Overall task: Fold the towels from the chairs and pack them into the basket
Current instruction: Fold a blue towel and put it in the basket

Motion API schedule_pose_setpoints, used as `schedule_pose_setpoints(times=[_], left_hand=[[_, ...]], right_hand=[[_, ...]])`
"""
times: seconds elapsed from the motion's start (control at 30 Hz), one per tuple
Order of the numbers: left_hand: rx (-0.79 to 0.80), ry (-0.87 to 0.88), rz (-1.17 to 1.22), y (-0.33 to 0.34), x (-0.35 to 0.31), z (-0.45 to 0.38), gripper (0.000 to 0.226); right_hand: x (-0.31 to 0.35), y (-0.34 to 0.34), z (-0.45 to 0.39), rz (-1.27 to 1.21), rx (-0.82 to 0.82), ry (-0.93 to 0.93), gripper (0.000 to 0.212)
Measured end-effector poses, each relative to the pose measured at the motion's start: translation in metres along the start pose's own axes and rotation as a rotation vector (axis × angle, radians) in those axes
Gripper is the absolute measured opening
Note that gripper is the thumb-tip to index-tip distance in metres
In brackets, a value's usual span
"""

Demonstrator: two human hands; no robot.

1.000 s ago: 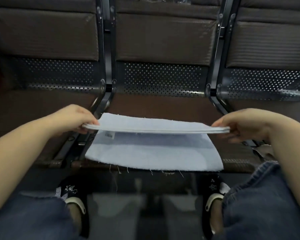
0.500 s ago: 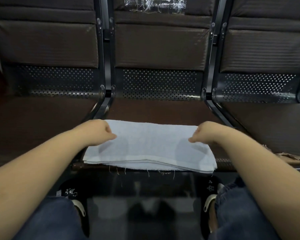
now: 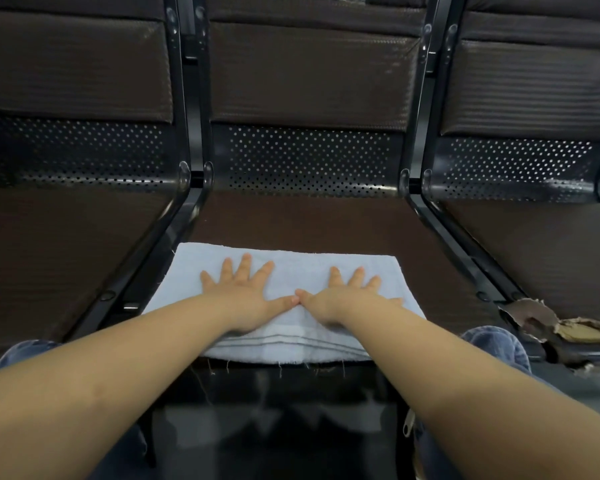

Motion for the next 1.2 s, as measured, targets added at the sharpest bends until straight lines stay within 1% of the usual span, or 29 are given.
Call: schedule_pose_setpoints(times=[0.17, 0.33, 0.5, 0.67, 0.77, 0.87, 0.93, 0.97, 1.03, 1.07, 1.13, 1.2], left_hand=[[-0.021, -0.019, -0.009, -0.011, 0.005, -0.019, 0.089], [-0.061, -0.004, 0.014, -0.025, 0.003, -0.041, 0.084], [-0.059, 0.076, 0.010, -0.032, 0.009, -0.049, 0.079], [-0.052, 0.168, -0.037, -0.030, 0.040, -0.043, 0.075], [-0.017, 0.182, -0.052, -0.027, 0.061, -0.033, 0.073], [0.025, 0.188, -0.058, -0.022, 0.079, -0.024, 0.072], [0.063, 0.208, -0.053, -0.019, 0.091, -0.017, 0.079], [0.081, 0.225, -0.044, -0.018, 0.098, -0.013, 0.092], [0.079, 0.265, 0.019, -0.019, 0.111, -0.005, 0.127], [0.070, 0.281, 0.069, -0.020, 0.118, -0.002, 0.137], [0.049, 0.309, 0.158, -0.022, 0.130, 0.002, 0.141], [0.016, 0.330, 0.198, -0.028, 0.139, 0.007, 0.135]], right_hand=[[0.007, -0.015, -0.025, 0.018, -0.023, -0.031, 0.094], [0.007, -0.035, -0.049, 0.030, -0.082, -0.109, 0.095], [-0.005, -0.050, -0.067, 0.029, -0.107, -0.122, 0.094], [-0.004, -0.051, -0.066, 0.062, -0.123, -0.136, 0.092], [0.008, -0.047, -0.057, 0.075, -0.158, -0.163, 0.087], [0.044, -0.030, -0.041, 0.134, -0.169, -0.288, 0.084], [0.072, -0.014, -0.027, 0.187, -0.151, -0.396, 0.082], [0.086, -0.006, -0.020, 0.211, -0.143, -0.445, 0.081], [0.108, 0.005, -0.009, 0.243, -0.142, -0.524, 0.078], [0.117, 0.009, -0.005, 0.250, -0.147, -0.551, 0.077], [0.132, 0.015, 0.000, 0.250, -0.161, -0.585, 0.076], [0.144, 0.020, 0.004, 0.245, -0.169, -0.613, 0.076]])
Point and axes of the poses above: each hand's wrist, its own z-axis away from the middle knuckle, its own y-axis out of the palm, x = y × z, the point moved 8 cm from there along -z, towards the middle knuckle, and after that the axes turned 11 degrees about x, right-handed, at the moved point
